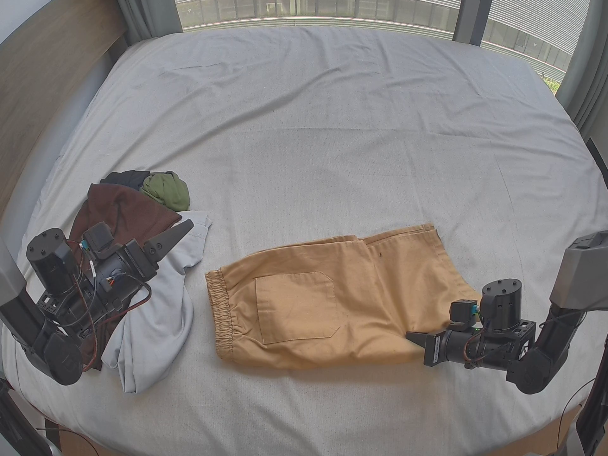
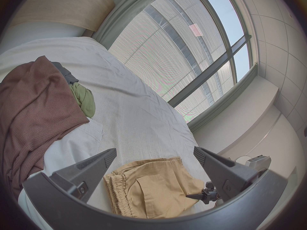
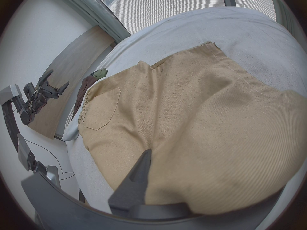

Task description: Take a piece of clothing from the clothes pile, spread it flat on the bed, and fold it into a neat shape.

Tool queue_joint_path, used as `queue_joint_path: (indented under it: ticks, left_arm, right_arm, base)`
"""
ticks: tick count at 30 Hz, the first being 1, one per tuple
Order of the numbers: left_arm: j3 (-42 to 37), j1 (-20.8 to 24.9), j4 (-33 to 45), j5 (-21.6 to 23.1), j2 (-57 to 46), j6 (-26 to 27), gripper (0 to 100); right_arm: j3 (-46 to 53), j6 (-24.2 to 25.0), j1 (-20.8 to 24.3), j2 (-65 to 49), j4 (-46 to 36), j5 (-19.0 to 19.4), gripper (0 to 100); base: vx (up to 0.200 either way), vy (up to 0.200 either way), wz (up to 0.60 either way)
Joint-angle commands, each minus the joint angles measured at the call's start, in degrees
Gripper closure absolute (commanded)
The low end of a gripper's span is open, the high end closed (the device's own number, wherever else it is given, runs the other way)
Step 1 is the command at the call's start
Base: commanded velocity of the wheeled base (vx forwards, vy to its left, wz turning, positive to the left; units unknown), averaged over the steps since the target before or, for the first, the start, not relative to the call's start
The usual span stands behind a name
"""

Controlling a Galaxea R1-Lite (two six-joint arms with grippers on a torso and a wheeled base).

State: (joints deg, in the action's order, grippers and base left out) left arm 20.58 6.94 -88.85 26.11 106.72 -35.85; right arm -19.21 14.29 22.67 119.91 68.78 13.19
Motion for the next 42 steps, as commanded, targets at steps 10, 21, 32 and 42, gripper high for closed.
queue_joint_path:
  ticks: [10,21,32,42]
  left_arm:
    - [-0.1,0.09,-0.01,0.08,-0.02,-0.01,0]
    - [-0.19,0.09,-0.01,0.08,0.07,-0.01,0]
    - [-1.33,0.27,-0.01,0.43,0.6,-0.09,0]
    - [-2.3,0.53,-0.01,0.34,3.94,0.08,0]
  right_arm:
    - [2.34,-0.14,0.26,6.3,10.41,-0.09,0]
    - [8.75,0.21,4.04,7.18,11.03,-0.62,0]
    - [12.44,1.8,10.46,6.13,12.17,3.68,0]
    - [13.24,6.28,16.96,-1.52,17.71,11.07,0]
  base:
    - [0.0,0.0,0.0]
    - [0.0,0.0,0.0]
    - [0.0,0.0,0.0]
    - [0.0,0.0,0.0]
